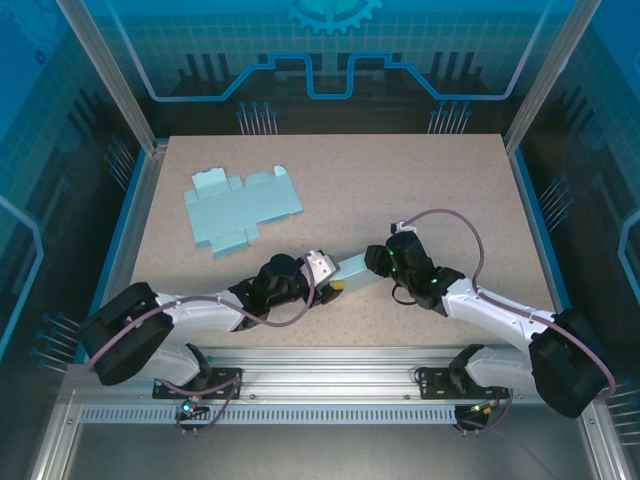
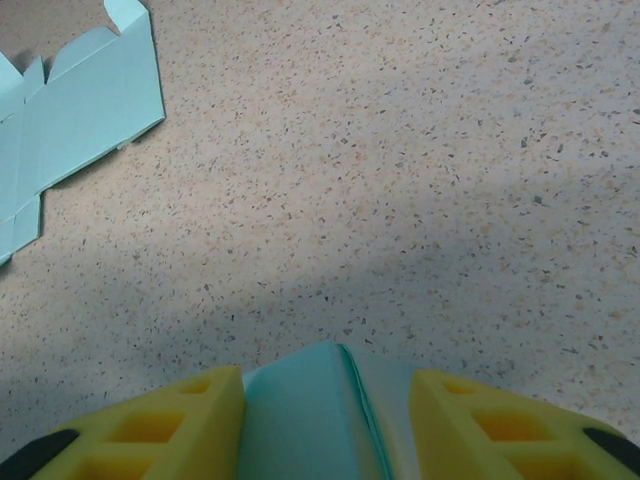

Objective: Fold the paper box

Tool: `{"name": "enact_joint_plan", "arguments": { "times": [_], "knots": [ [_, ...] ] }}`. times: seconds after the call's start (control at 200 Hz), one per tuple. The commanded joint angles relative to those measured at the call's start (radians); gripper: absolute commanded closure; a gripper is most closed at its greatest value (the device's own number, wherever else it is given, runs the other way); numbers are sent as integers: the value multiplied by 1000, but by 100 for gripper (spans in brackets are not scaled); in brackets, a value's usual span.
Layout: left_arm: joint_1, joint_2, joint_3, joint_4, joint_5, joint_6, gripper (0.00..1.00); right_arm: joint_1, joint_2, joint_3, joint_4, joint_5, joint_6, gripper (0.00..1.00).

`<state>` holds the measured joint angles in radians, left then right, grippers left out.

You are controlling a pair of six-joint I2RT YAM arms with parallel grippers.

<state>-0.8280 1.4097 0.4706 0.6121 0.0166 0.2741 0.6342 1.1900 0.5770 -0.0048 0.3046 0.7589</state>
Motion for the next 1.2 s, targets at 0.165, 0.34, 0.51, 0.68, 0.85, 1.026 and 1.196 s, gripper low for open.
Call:
{"name": "enact_joint_plan", "arguments": {
  "times": [0.165, 0.34, 0.51, 0.68, 0.85, 1.026, 1.196],
  "knots": [
    [-46, 96, 112, -20, -33, 214, 44, 13, 25, -10, -160, -37, -19, 53],
    [-48, 122, 142, -57, -66, 238, 57, 12, 34, 6, -178, -54, -23, 53],
    [-48, 139, 166, -148, -118, 256, 68, -4, 6, 45, -258, -41, -33, 46],
    [-48, 149, 173, -189, -169, 262, 71, -70, -60, 69, -274, -123, -61, 40],
    [-48, 161, 192, -227, -185, 257, 71, -154, -112, 57, -247, -249, -65, 39],
    [-50, 163, 192, -234, -194, 257, 72, -213, -136, 20, -199, -318, -61, 40],
    [-67, 169, 186, -212, -227, 291, 72, -257, -114, 36, -169, -375, -72, 40]
  ]
}}
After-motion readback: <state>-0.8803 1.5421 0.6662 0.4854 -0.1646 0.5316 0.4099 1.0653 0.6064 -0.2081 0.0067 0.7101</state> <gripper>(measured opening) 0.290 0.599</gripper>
